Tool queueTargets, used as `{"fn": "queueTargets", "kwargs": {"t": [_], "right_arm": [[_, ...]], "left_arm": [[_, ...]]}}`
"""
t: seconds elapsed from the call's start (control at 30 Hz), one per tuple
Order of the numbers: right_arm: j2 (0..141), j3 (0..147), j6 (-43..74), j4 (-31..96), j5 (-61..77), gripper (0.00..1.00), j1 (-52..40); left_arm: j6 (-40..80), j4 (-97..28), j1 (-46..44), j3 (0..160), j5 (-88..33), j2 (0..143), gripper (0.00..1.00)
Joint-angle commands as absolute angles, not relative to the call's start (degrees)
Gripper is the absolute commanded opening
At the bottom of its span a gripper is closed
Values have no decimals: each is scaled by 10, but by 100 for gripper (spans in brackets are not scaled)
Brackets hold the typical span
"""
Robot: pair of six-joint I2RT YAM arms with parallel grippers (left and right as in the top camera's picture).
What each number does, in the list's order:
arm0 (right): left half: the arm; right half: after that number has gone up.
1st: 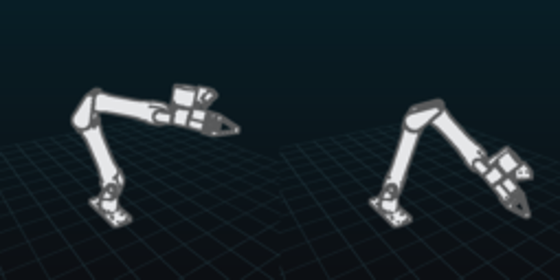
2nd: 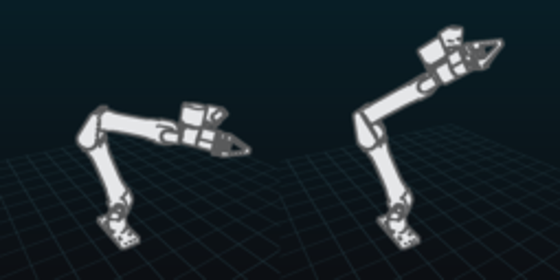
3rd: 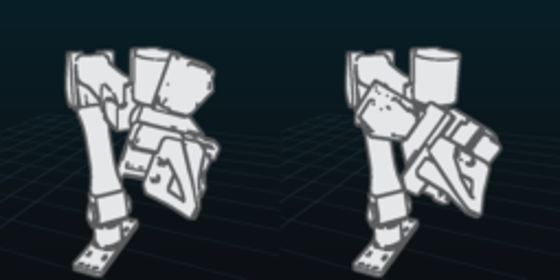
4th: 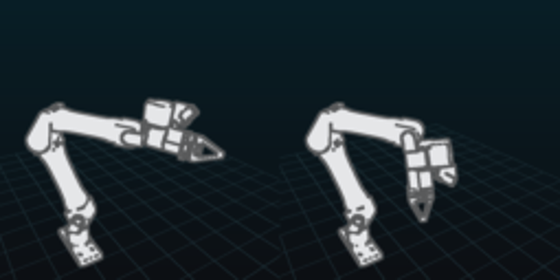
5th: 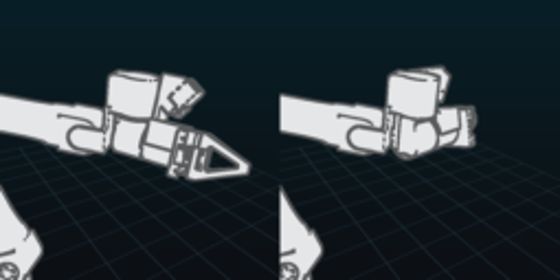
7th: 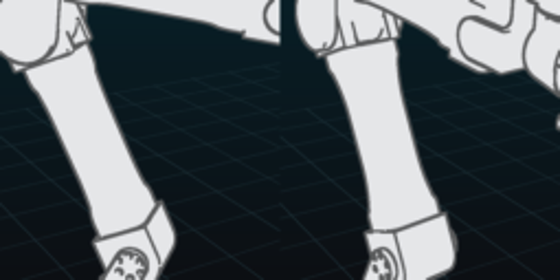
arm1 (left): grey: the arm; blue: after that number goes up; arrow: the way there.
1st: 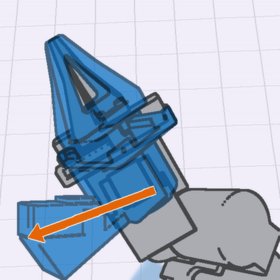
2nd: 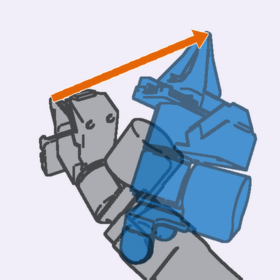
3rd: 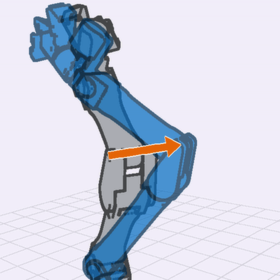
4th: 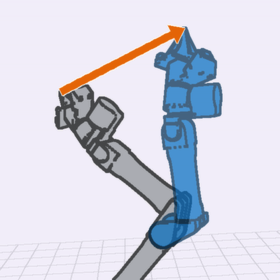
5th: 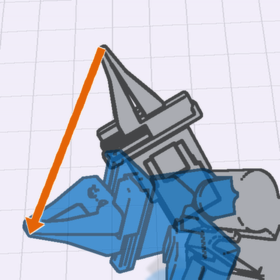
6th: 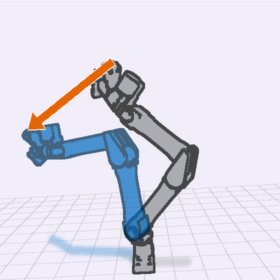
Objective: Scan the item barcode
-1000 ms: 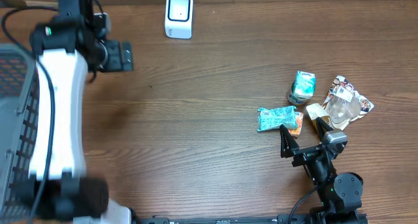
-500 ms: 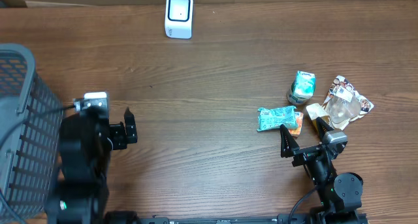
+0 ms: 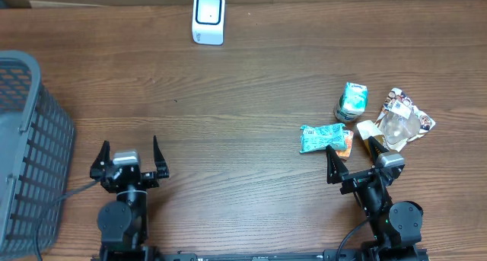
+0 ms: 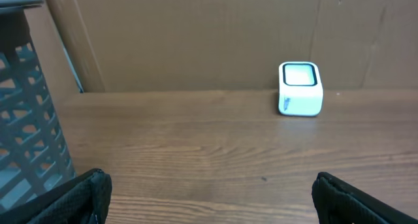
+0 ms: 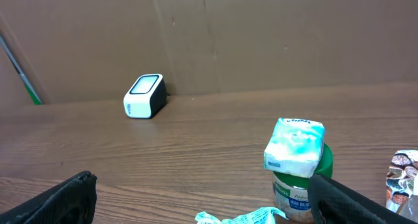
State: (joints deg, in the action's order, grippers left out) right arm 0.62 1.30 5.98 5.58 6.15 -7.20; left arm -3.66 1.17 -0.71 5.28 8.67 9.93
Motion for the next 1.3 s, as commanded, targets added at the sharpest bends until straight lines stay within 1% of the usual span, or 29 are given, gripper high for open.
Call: {"fn": "queueTargets", "kwargs": {"t": [0.0, 0.1, 1.27], "right_arm": [[2, 11, 59, 54, 62, 100, -70], [2, 11, 59, 54, 62, 100, -70], [2, 11, 59, 54, 62, 100, -70]], "left_arm": [[-107, 18, -4, 7, 90, 45, 100], [-135, -36, -4, 3, 87, 4, 100], [-137, -36, -4, 3, 87, 3, 100]]}}
